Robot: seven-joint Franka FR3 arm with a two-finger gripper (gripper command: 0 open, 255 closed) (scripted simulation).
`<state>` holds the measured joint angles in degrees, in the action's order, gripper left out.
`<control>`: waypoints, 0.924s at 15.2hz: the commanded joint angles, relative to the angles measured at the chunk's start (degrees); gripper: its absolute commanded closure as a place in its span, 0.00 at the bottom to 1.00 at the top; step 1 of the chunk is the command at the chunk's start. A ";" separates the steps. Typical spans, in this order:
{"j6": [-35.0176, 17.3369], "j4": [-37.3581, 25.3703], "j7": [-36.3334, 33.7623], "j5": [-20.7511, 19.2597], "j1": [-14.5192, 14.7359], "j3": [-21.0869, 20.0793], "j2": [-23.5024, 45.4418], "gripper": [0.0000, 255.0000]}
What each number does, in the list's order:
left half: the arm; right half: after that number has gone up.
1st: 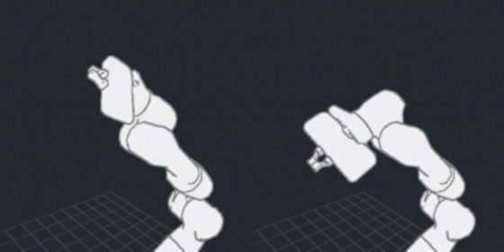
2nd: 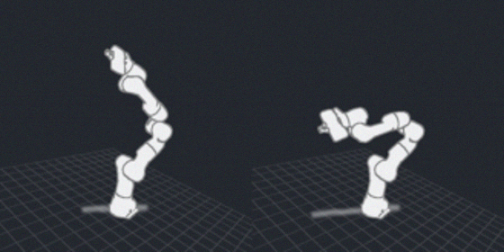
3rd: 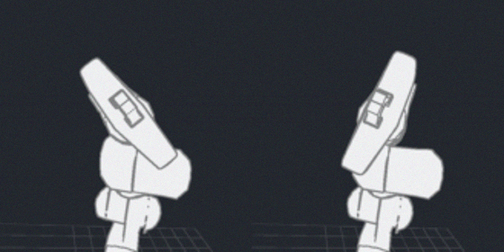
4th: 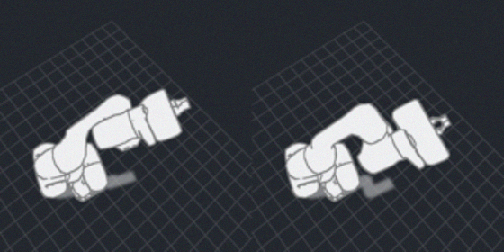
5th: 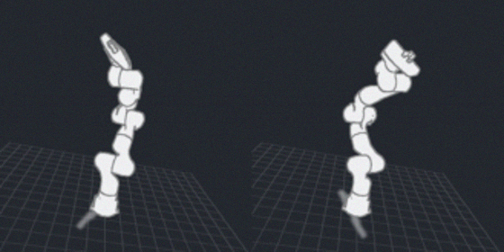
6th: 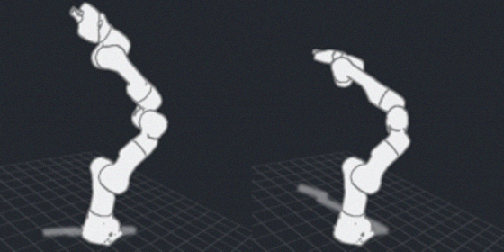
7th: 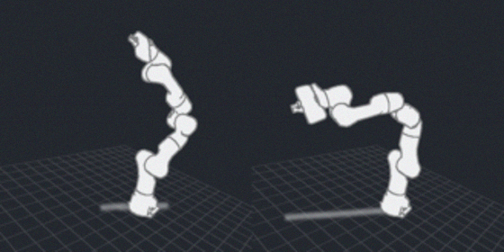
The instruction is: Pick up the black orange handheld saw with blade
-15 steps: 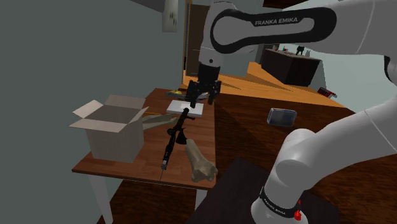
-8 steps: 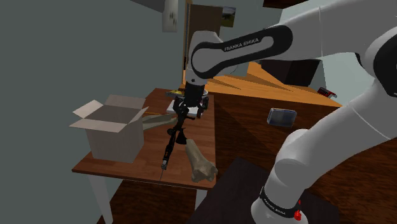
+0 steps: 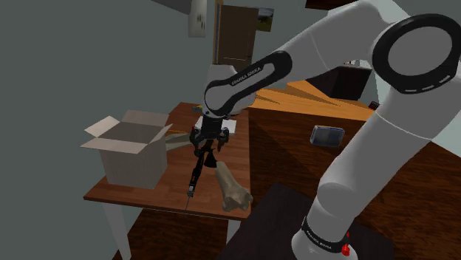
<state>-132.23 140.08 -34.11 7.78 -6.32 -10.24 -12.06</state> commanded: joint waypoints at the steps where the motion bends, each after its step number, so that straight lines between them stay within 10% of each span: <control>1: -3.64 -1.01 -2.75 -0.51 -0.66 -0.31 4.53 0.00; 14: -19.90 -13.64 -19.87 -4.91 -0.81 2.95 33.40 0.00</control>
<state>-151.19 127.33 -53.20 2.83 -6.98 -7.80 19.51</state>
